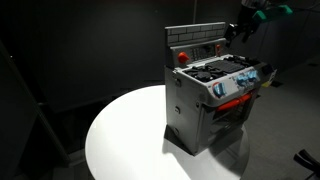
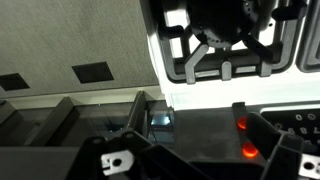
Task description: Press the top orange button on the microwave oven controlling panel of the stove
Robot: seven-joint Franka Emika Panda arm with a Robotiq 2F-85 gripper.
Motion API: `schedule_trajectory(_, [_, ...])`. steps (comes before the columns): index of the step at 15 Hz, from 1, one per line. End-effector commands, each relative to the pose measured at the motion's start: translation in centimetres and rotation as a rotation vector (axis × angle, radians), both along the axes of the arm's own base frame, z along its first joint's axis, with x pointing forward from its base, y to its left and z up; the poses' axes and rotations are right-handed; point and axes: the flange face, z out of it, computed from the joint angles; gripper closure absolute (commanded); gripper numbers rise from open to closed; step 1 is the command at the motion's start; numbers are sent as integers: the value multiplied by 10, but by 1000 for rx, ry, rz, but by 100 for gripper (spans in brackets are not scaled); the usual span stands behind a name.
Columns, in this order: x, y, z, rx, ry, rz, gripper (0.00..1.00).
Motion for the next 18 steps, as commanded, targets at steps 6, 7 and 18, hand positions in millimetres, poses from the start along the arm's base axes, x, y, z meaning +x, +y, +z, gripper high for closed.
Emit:
schedule_trajectory(6, [26, -2, 2, -24, -23, -22, 0])
schedule_trajectory(7, [29, -1, 3, -25, -25, -20, 0])
schedule_trajectory(18, [35, 5, 0, -22, -24, -11, 0])
